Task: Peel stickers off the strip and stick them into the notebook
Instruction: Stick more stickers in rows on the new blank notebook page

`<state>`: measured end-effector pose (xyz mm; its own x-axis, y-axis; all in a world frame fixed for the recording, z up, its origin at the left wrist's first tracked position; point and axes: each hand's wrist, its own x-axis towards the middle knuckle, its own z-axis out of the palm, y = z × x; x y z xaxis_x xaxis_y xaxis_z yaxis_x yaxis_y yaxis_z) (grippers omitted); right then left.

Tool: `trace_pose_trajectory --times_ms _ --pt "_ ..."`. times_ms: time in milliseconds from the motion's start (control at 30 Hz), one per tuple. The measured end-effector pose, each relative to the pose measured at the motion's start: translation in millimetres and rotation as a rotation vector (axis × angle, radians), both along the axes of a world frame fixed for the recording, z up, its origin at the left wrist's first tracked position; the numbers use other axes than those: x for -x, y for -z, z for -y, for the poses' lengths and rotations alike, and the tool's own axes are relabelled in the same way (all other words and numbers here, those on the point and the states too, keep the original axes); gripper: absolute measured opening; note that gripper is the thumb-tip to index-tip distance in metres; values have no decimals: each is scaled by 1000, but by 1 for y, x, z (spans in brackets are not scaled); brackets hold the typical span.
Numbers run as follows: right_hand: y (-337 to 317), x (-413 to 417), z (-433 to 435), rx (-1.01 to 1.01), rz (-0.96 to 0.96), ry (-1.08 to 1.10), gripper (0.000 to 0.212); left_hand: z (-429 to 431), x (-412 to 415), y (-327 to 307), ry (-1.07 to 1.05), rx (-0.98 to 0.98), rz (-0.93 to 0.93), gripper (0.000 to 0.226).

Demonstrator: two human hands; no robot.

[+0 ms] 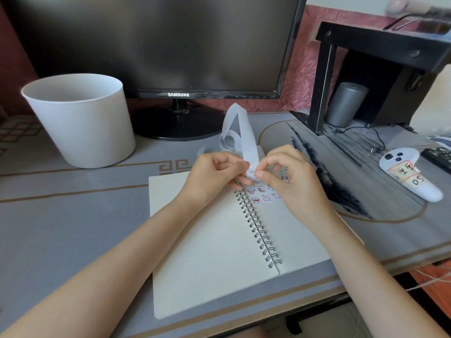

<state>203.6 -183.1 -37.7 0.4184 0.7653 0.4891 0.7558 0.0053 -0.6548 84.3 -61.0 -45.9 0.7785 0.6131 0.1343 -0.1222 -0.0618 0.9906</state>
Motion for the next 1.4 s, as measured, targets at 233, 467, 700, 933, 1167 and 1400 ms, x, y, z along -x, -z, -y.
trace_pose_trajectory --times_ms 233,467,700,933,1167,1400 --pt "-8 -6 9 -25 -239 4 14 -2 0 0 -21 19 -14 12" --pt "-10 -43 37 176 -518 216 1 -1 -1 1 -20 20 -25 17" --pt "0 -54 47 245 -543 314 6 -2 -1 2 -17 38 -13 9" --pt "-1 -55 47 251 -548 304 3 -2 -2 2 -18 31 -18 11" --pt "3 -56 46 242 -511 301 11 -2 -1 3 -20 27 -18 12" --pt "6 -59 45 248 -495 310 11 -3 -2 2 -17 34 -14 10"
